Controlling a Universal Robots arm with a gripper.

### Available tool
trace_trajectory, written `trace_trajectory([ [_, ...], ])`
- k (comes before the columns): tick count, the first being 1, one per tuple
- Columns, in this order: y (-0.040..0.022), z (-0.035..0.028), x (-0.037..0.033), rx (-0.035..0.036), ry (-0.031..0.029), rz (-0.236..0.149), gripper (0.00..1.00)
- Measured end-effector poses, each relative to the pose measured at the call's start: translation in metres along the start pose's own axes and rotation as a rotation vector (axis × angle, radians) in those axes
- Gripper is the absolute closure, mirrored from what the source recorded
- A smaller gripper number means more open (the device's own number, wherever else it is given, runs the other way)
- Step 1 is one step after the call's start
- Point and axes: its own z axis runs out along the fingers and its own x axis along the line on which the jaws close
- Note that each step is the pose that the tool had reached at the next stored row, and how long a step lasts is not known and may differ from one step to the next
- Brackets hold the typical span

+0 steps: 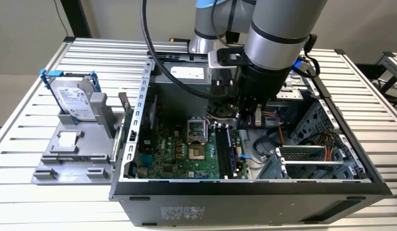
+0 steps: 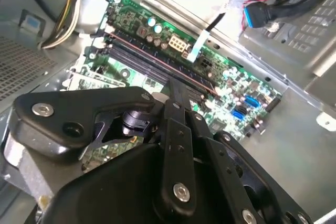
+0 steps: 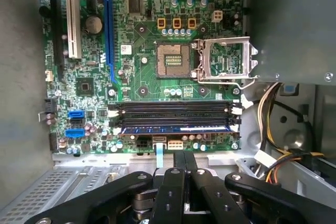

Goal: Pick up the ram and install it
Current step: 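Press down the ram until it locks into place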

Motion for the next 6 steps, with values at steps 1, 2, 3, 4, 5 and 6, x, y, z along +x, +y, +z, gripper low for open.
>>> trace_trajectory([
  [1, 0.0, 0.0, 0.0, 0.0, -0.0001, 0.0, 1.0],
  [2, 0.0, 0.0, 0.0, -0.0001, -0.0001, 0.0, 1.0],
  [3, 0.0, 0.0, 0.0, -0.0001, 0.0, 0.0, 1.0],
  [4, 0.0, 0.0, 0.0, -0.0001, -0.0001, 0.0, 1.0],
  [5, 0.0, -0.0001, 0.0, -0.0002, 0.0001, 0.0, 1.0],
  [6, 0.0, 0.0, 0.0, -0.0002, 0.0, 0.0, 1.0],
])
